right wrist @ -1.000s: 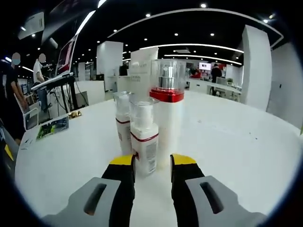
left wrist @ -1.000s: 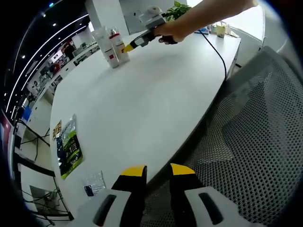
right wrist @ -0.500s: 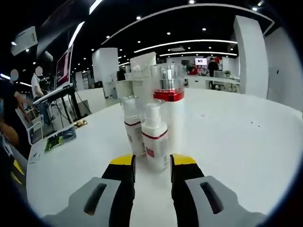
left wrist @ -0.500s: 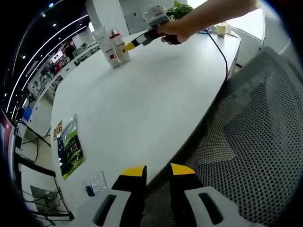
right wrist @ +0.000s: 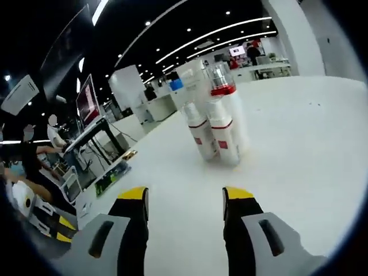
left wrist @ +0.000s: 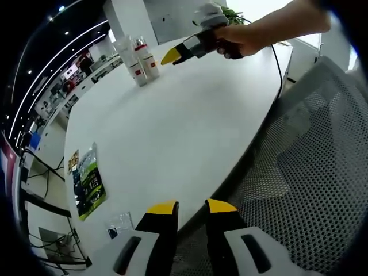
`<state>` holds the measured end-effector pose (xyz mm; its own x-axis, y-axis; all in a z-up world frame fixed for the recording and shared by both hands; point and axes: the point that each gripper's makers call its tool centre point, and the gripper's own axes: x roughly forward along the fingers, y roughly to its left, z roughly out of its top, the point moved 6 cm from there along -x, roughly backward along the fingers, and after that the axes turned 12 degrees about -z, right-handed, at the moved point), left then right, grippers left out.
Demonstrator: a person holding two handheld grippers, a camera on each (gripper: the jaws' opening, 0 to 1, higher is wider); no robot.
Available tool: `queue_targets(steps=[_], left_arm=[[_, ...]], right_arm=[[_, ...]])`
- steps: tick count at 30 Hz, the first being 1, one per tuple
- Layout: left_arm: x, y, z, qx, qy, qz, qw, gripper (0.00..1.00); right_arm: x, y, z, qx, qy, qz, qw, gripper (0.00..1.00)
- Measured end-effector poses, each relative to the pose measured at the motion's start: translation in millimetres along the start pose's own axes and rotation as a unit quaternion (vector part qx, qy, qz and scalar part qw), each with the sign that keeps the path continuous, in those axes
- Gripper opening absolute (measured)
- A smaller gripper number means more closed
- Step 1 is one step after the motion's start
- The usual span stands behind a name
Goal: Arrange the skincare products in the storage area until every visible bottle or jar stands upright without overlapping.
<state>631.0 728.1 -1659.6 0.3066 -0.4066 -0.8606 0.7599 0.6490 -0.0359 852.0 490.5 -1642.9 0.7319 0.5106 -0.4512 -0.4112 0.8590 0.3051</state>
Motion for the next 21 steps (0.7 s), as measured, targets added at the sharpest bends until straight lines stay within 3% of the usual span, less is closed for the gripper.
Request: queue_targets(steps=[13,21], left_arm=[[-7,2.4,4.2,0.006,-0.015,0.01,0.9998,0.19],[-13,5.9,8.4,0.012,-0.024,0.012,0.9996,0.19]], right_arm=[[-76,85,-10.4,0.031,0.015,0.084,0.9959,0.67],[-95,106,-8.3,0.047,0.019,0.113,0.9923,0.85]])
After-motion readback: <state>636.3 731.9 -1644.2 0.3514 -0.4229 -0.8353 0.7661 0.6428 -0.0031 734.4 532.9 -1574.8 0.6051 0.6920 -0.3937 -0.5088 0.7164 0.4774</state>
